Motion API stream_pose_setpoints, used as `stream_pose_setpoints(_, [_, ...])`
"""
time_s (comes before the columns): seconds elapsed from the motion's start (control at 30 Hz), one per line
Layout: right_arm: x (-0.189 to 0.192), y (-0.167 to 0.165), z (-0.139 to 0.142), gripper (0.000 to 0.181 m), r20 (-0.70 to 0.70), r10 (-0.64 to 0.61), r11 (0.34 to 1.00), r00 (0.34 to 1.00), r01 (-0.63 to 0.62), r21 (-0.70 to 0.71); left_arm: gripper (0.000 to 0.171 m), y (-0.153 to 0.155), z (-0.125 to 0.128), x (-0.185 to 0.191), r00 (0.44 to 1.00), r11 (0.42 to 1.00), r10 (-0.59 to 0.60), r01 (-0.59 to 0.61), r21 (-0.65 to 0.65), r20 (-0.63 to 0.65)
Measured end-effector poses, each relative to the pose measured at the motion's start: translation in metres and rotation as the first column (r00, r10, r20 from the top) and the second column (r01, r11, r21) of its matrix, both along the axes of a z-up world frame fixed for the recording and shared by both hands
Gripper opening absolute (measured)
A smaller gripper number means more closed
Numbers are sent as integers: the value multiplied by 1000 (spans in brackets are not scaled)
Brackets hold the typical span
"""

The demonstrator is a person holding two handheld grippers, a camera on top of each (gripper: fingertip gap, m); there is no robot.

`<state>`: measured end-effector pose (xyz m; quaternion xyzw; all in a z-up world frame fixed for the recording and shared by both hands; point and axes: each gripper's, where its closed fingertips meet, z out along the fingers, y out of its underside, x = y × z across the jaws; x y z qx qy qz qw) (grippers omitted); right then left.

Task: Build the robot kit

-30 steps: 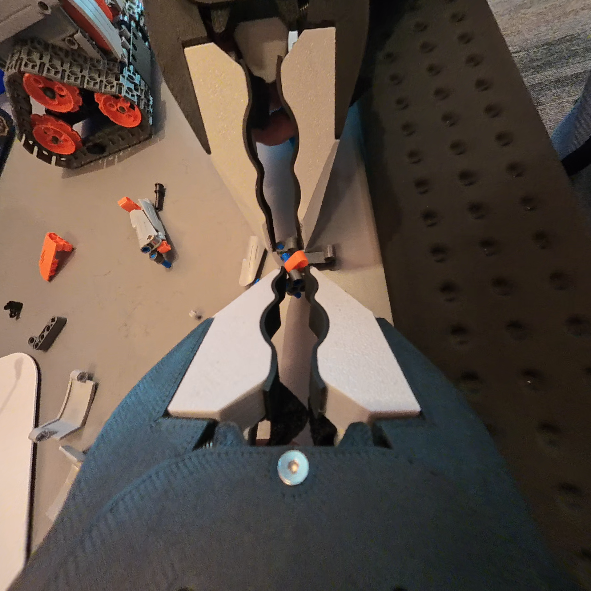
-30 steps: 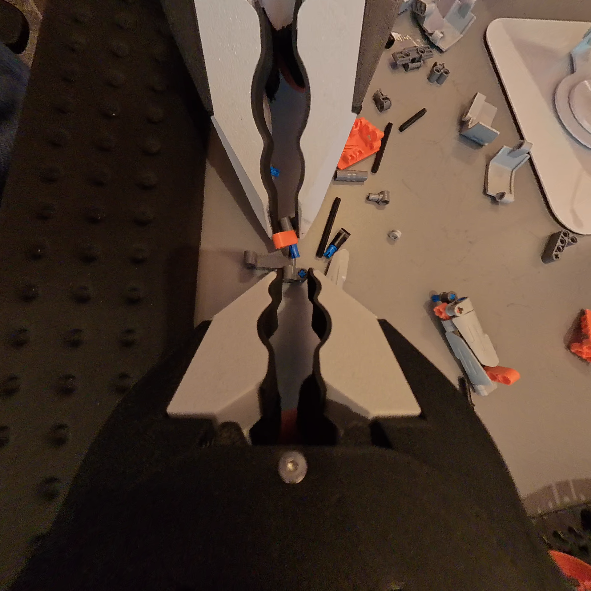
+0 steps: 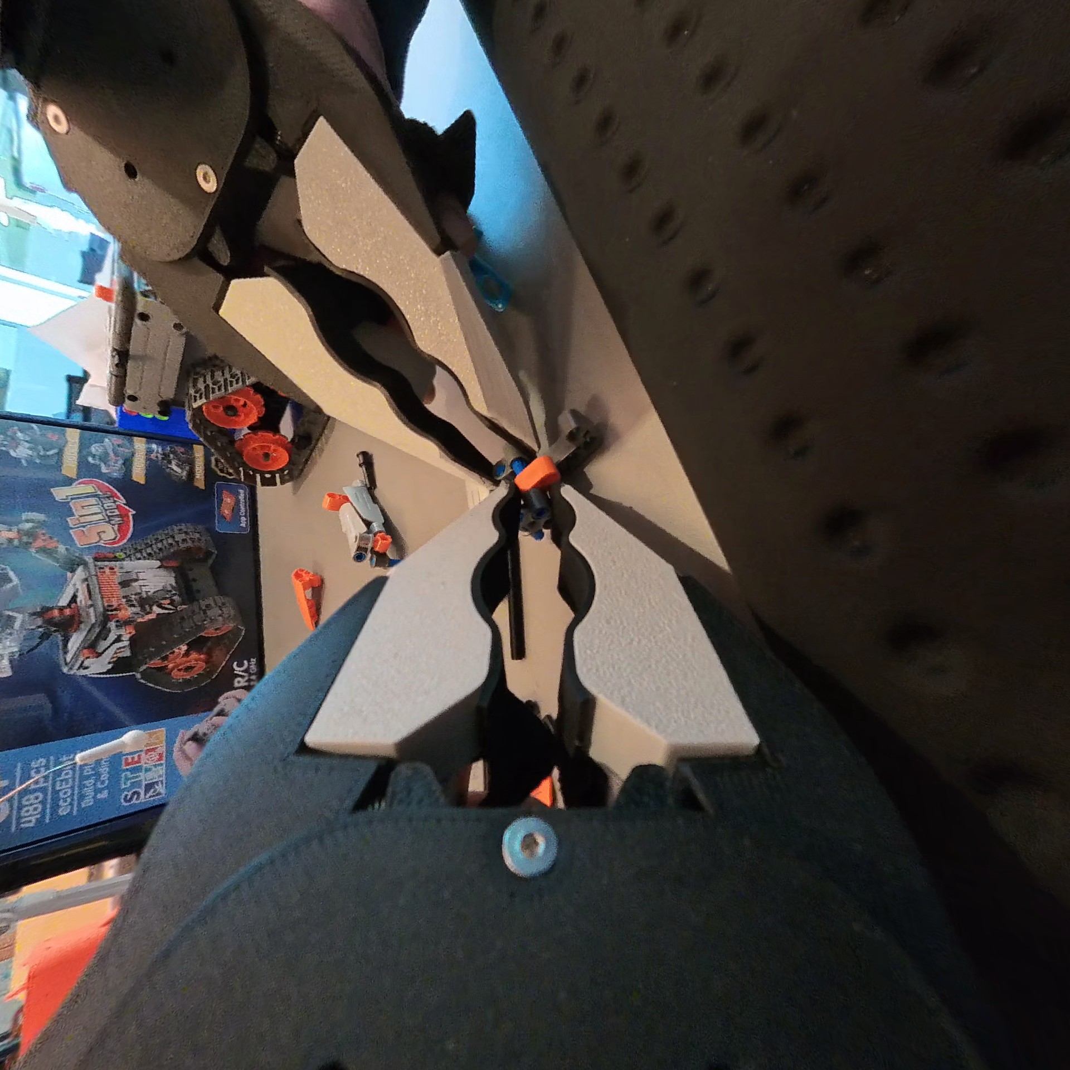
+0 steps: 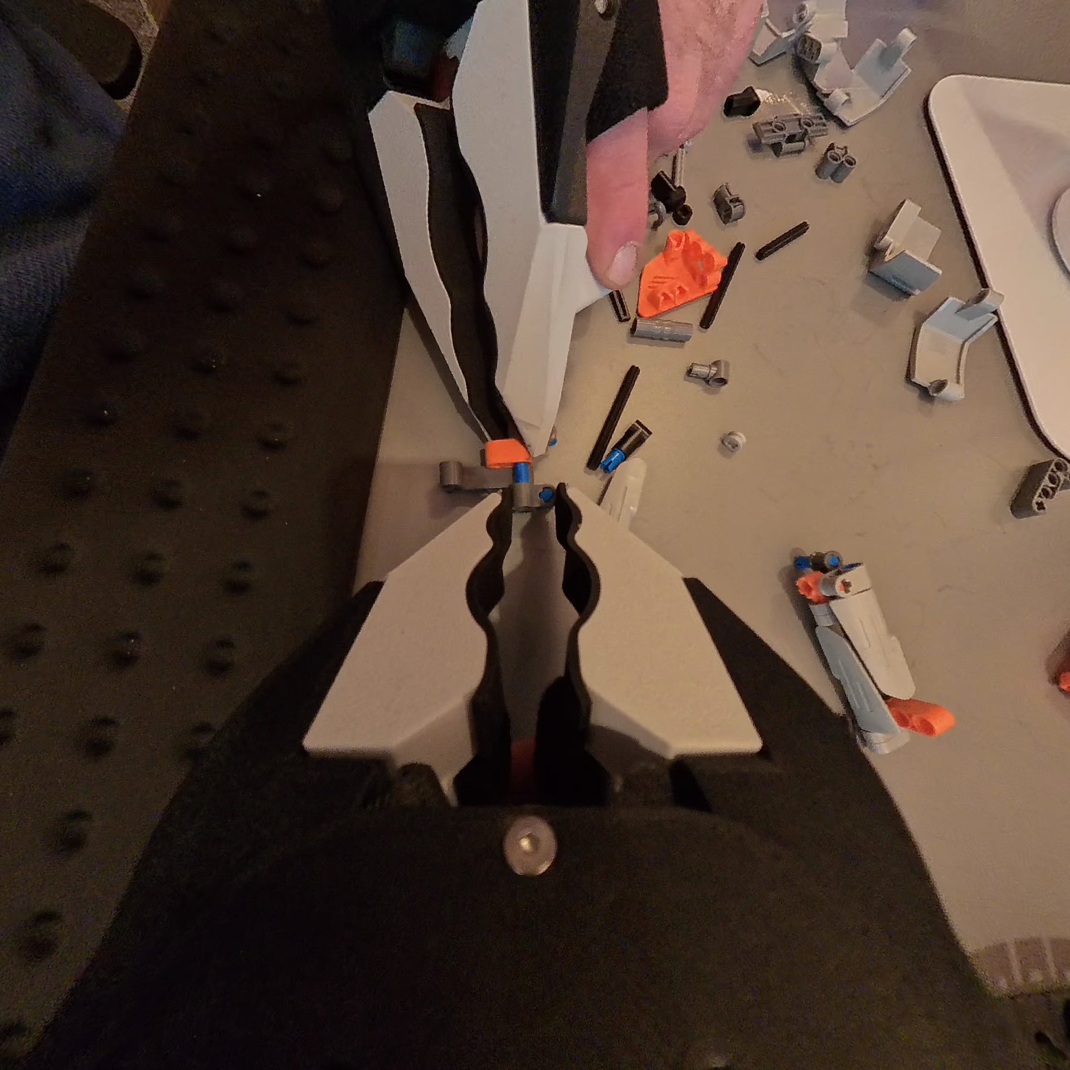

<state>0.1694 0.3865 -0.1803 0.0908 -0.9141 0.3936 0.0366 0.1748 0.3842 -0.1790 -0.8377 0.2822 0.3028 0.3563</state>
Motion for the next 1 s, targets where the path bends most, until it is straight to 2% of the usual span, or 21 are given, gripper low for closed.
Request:
stream_pose_setpoints(0.33, [0, 0, 0, 11, -7, -22, 1000, 1000, 22, 4, 8, 2, -1, 1, 994, 1000, 13, -13, 5, -106])
stream_pose_setpoints(0.47, [-1, 0, 0, 11, -28, -22, 1000, 999, 22, 1, 8, 1, -1, -1, 994, 1000, 28, -28, 5, -107])
stream_pose_setpoints(0.73, [-14, 0, 0, 11, -34, -102, 995, 994, 102, -7, 7, 2, -1, -12, 986, 993, 114, -112, 23, -123])
stream_pose_setpoints(1.0, [-14, 0, 0, 11, 1, -102, 995, 995, 102, -9, 7, 5, -1, -12, 982, 997, 73, -69, 26, -174])
